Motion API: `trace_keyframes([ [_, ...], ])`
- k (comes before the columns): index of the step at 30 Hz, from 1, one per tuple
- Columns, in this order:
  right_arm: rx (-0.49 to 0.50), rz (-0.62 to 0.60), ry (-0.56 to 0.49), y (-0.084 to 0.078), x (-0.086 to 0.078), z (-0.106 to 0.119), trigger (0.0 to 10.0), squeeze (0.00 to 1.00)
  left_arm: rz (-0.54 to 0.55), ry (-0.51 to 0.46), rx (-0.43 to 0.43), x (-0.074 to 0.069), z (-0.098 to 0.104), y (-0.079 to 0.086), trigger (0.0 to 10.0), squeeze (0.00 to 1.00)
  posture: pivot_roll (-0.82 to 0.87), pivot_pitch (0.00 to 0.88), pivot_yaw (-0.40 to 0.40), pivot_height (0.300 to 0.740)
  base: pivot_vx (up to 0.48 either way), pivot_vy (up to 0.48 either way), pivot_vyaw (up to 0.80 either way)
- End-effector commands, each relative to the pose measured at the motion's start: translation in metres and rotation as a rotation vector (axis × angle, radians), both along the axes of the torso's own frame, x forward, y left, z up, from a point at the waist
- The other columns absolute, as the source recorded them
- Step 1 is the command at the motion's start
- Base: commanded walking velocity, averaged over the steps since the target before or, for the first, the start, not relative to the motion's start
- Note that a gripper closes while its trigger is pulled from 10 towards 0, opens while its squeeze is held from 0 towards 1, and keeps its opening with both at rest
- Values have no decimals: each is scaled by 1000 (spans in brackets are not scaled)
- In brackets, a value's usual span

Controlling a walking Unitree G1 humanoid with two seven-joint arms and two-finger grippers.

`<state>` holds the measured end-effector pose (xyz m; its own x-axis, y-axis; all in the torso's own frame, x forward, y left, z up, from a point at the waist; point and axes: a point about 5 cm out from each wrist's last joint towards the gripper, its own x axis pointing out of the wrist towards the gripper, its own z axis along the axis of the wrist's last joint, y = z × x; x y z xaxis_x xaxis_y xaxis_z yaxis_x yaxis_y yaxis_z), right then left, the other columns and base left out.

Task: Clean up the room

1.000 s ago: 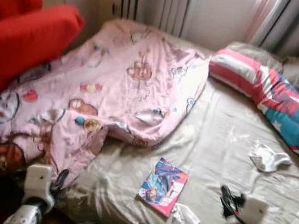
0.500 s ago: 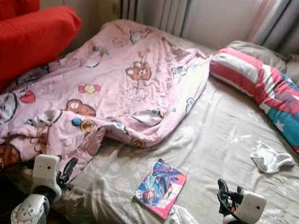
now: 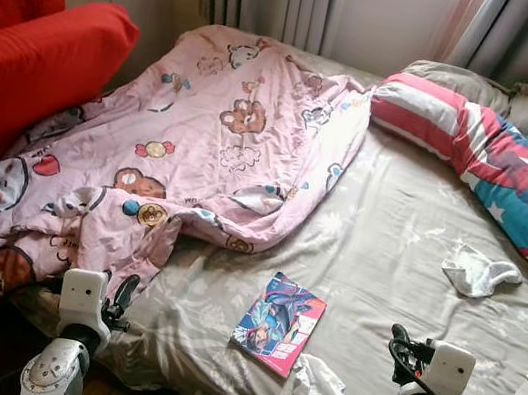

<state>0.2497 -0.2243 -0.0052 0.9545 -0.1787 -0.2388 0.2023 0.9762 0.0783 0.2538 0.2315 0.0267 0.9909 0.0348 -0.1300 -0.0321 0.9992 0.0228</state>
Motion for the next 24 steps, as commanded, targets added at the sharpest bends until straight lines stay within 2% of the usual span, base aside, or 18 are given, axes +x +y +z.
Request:
trace_keyframes([
  [1,6,1,35,2,-5,-6,10000,0,-12,14,10,-2,-1,2,10000,0,-31,109,-19,670,0,0,0],
  [7,12,8,36,5,-8,-8,10000,0,-13,18,13,-3,0,4,10000,0,-31,110,-17,636,0,0,0],
  [10,18,10,23,5,-8,-8,10000,0,-14,20,14,-3,-1,4,10000,0,-31,110,-17,636,0,0,0],
  [15,15,32,61,6,-9,-11,10000,0,-16,24,13,-3,-1,2,10000,0,-31,113,-19,636,0,0,0],
  [24,40,110,92,18,-9,-16,10000,0,-11,27,19,-2,0,4,10000,0,-26,118,-15,636,0,0,0],
])
